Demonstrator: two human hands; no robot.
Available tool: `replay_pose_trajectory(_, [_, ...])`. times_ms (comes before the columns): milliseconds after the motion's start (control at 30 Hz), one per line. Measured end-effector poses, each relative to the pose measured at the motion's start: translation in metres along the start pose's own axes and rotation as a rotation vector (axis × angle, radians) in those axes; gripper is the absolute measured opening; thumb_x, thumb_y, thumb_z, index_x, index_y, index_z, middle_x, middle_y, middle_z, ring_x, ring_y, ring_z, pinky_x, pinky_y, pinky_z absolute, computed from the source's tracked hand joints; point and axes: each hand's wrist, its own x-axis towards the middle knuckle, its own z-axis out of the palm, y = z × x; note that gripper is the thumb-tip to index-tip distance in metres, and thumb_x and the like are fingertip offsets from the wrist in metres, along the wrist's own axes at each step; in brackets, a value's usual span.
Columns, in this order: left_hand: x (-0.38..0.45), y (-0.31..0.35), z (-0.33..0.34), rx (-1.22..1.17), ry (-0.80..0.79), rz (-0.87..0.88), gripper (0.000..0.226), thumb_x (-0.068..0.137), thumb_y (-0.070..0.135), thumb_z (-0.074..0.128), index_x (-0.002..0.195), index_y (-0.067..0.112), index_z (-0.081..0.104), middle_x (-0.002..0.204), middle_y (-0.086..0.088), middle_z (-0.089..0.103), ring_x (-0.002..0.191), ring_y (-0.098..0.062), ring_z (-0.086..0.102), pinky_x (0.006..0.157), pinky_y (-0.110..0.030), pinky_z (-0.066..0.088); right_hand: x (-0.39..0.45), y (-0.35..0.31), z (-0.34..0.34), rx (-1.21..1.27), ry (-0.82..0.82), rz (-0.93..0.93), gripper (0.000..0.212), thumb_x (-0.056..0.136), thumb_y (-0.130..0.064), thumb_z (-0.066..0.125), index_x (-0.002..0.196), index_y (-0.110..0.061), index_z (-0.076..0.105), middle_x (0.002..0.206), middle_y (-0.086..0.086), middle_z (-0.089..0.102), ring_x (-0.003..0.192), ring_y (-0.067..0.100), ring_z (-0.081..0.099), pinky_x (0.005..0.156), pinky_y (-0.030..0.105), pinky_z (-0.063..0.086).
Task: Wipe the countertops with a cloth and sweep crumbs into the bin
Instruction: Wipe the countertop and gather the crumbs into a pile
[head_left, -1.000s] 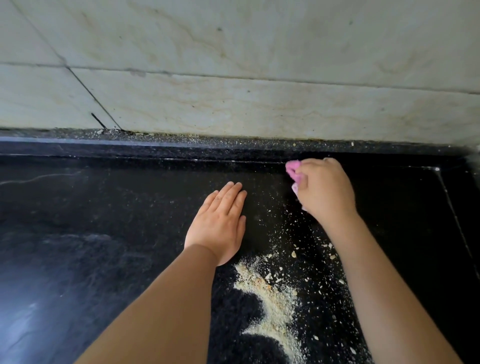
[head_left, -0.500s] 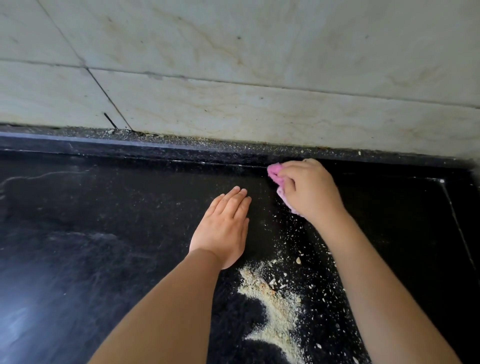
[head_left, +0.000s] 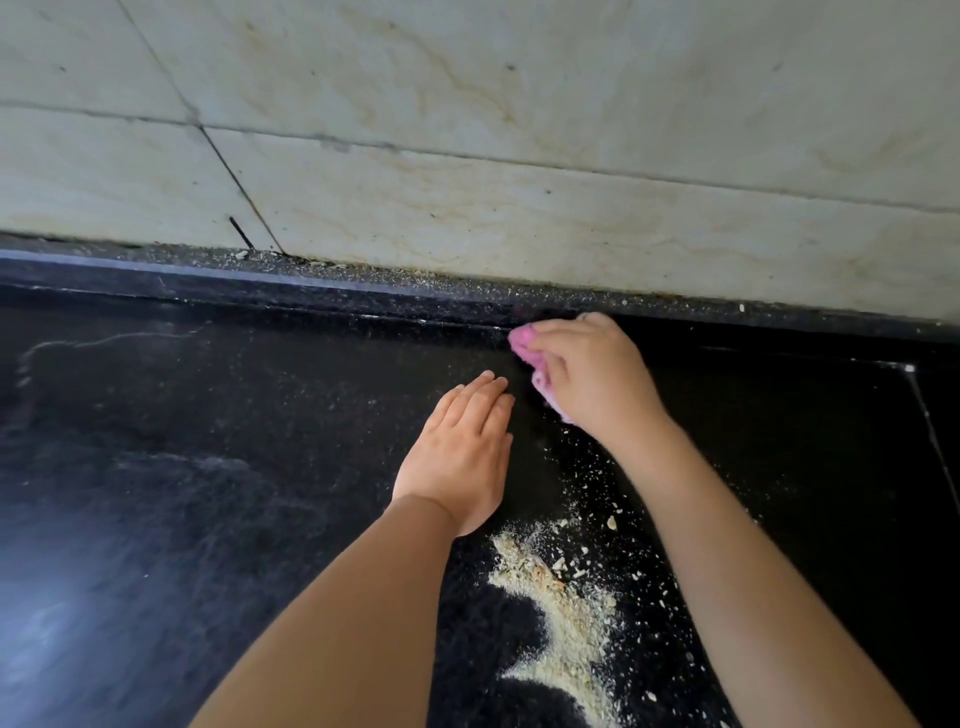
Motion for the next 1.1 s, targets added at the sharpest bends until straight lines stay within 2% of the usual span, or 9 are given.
replay_pose_trajectory(133, [0.001, -0.001, 0.002, -0.034, 0.038, -0.014, 0.044, 0.083, 0.02, 0.033, 0.105, -0.006, 0.061, 0.107, -0.016, 0.063, 0.11, -0.028, 0.05, 0.102, -0.035, 0.024, -0.002, -0.005, 0.008, -0.038, -0.058, -0.012, 0.016, 0.077, -0.001, 0.056, 0.086, -0.009, 0.067, 0.103, 0.007, 0.066, 0.087, 0.029, 0.053, 0.074, 0.034, 0.05])
replay_pose_trajectory(300, [0.0, 0.0, 0.003, -0.013, 0.053, -0.02, 0.044, 0.083, 0.021, 0.034, 0.104, -0.005, 0.063, 0.106, -0.015, 0.063, 0.107, -0.03, 0.057, 0.1, -0.034, 0.026, -0.027, 0.014, -0.054, 0.049, -0.766, 0.092, 0.031, 0.086, -0.008, 0.05, 0.079, -0.03, 0.071, 0.088, -0.001, 0.072, 0.07, 0.023, 0.067, 0.062, 0.028, 0.051])
replay_pose_trajectory(367, [0.0, 0.0, 0.002, -0.013, 0.046, -0.017, 0.045, 0.083, 0.021, 0.033, 0.105, -0.005, 0.062, 0.107, -0.015, 0.063, 0.105, -0.031, 0.06, 0.1, -0.035, 0.025, -0.032, 0.019, -0.066, 0.099, -0.71, 0.126, 0.034, 0.086, -0.009, 0.054, 0.079, -0.038, 0.069, 0.089, -0.006, 0.072, 0.065, 0.014, 0.065, 0.06, 0.027, 0.053])
replay_pose_trajectory(433, [0.001, -0.002, 0.002, -0.013, 0.053, -0.011, 0.046, 0.083, 0.02, 0.033, 0.106, -0.007, 0.061, 0.107, -0.017, 0.063, 0.105, -0.033, 0.059, 0.1, -0.036, 0.022, -0.03, 0.024, -0.057, 0.244, -0.43, 0.158, 0.028, 0.088, -0.009, 0.052, 0.088, -0.032, 0.069, 0.091, -0.002, 0.07, 0.063, 0.011, 0.061, 0.06, 0.026, 0.052])
replay_pose_trajectory(533, [0.0, -0.001, 0.003, -0.002, 0.049, -0.012, 0.046, 0.084, 0.021, 0.032, 0.107, -0.007, 0.061, 0.108, -0.018, 0.062, 0.106, -0.034, 0.059, 0.1, -0.035, 0.022, -0.023, 0.017, -0.027, 0.172, -0.136, 0.061, 0.027, 0.09, -0.003, 0.047, 0.105, -0.012, 0.067, 0.117, 0.001, 0.063, 0.091, 0.005, 0.047, 0.083, 0.01, 0.03])
replay_pose_trajectory(633, [0.0, 0.001, 0.003, -0.001, 0.036, -0.017, 0.046, 0.084, 0.021, 0.032, 0.106, -0.006, 0.061, 0.108, -0.017, 0.063, 0.106, -0.033, 0.059, 0.1, -0.033, 0.031, -0.025, 0.011, -0.006, 0.028, -0.193, 0.022, 0.028, 0.09, -0.005, 0.044, 0.109, -0.008, 0.064, 0.122, 0.006, 0.059, 0.103, 0.018, 0.048, 0.087, 0.018, 0.031])
replay_pose_trajectory(767, [0.001, 0.001, 0.003, -0.01, 0.047, -0.019, 0.046, 0.083, 0.02, 0.032, 0.106, -0.007, 0.061, 0.107, -0.018, 0.063, 0.106, -0.034, 0.059, 0.1, -0.034, 0.031, -0.025, 0.006, -0.04, -0.062, -0.505, 0.037, 0.02, 0.088, -0.012, 0.049, 0.098, -0.011, 0.067, 0.098, 0.009, 0.066, 0.084, 0.022, 0.055, 0.076, 0.025, 0.041])
replay_pose_trajectory(900, [0.001, 0.001, 0.003, -0.005, 0.037, -0.029, 0.046, 0.083, 0.021, 0.032, 0.105, -0.007, 0.061, 0.107, -0.018, 0.063, 0.106, -0.034, 0.059, 0.099, -0.032, 0.03, -0.009, -0.006, -0.025, -0.005, -0.084, 0.053, 0.028, 0.088, -0.011, 0.048, 0.111, -0.011, 0.063, 0.113, 0.006, 0.064, 0.103, 0.022, 0.052, 0.085, 0.026, 0.04])
replay_pose_trajectory(1100, [0.001, 0.002, 0.0, 0.007, 0.029, -0.025, 0.046, 0.082, 0.022, 0.033, 0.105, -0.004, 0.063, 0.106, -0.014, 0.064, 0.104, -0.03, 0.061, 0.098, -0.034, 0.037, 0.001, -0.009, 0.006, -0.212, -0.179, 0.065, 0.03, 0.088, -0.025, 0.051, 0.114, -0.01, 0.055, 0.124, 0.001, 0.052, 0.113, 0.019, 0.039, 0.093, 0.026, 0.03])
